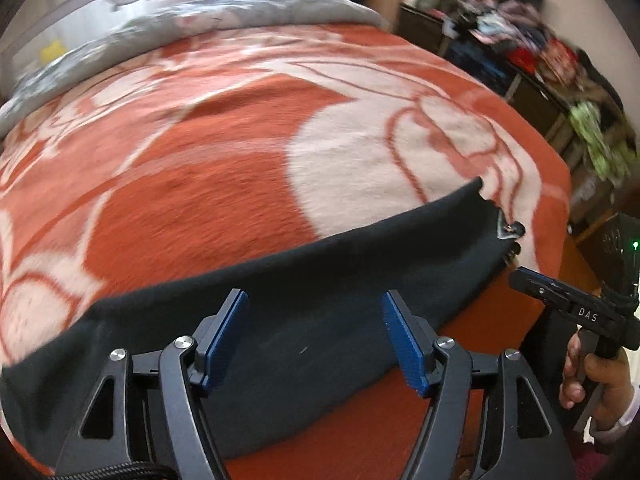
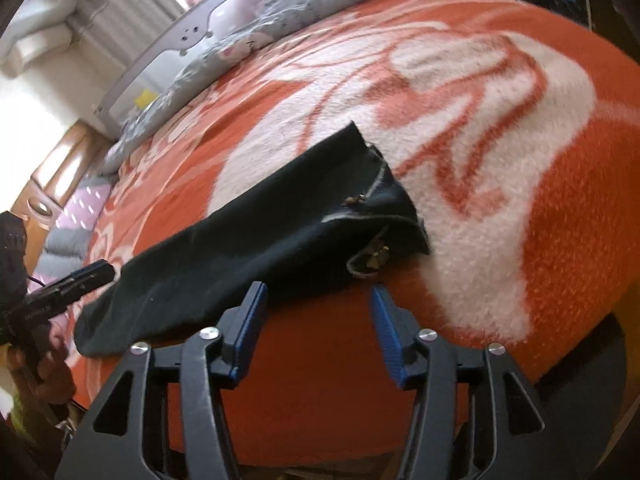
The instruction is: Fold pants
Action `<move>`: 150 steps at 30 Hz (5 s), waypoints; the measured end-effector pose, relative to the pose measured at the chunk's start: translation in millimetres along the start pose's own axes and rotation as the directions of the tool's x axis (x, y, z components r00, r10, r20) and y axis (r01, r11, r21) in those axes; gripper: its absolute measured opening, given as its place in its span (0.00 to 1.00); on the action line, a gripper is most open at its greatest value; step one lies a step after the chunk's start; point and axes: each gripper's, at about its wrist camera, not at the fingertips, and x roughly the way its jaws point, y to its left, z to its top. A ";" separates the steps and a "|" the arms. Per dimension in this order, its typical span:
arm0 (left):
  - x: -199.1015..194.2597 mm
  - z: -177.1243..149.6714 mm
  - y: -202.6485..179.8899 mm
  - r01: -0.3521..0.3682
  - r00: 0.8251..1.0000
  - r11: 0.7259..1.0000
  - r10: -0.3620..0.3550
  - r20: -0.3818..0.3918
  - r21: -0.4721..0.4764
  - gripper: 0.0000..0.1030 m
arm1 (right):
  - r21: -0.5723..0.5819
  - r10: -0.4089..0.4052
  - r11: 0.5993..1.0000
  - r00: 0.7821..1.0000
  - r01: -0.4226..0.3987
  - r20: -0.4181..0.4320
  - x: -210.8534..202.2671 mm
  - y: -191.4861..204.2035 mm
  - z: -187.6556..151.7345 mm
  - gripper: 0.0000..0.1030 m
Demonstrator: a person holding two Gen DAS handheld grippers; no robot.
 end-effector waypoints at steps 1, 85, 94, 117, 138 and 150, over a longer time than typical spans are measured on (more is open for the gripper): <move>6.1 4.8 -4.6 0.010 1.000 1.000 -0.009 -0.017 0.018 0.69 | 0.014 0.007 1.000 1.000 -0.007 -0.002 1.6 -1.6 0.8 0.55; 16.8 -20.1 106.3 0.316 0.949 0.900 -0.308 0.073 -0.301 0.09 | -0.294 0.442 0.810 0.857 -0.508 -0.264 92.1 183.3 -20.0 0.12; 24.1 -44.3 124.8 0.294 0.955 0.878 -0.284 0.083 -0.379 0.09 | -0.324 0.407 0.808 0.863 -0.493 -0.299 109.4 195.7 -25.8 0.15; -34.1 -132.5 175.4 0.237 0.971 0.749 -0.157 0.183 -0.619 0.39 | -0.383 0.442 0.711 0.798 -0.590 -0.409 90.2 238.7 -57.6 0.40; -86.8 -229.3 218.4 0.186 0.974 0.541 0.008 0.226 -0.820 0.49 | -0.433 0.428 0.656 0.777 -0.618 -0.462 97.7 294.8 -62.6 0.41; -97.1 -274.8 268.9 0.173 0.972 0.368 0.086 0.219 -0.914 0.49 | -0.460 0.405 0.621 0.762 -0.635 -0.506 112.9 334.5 -68.3 0.44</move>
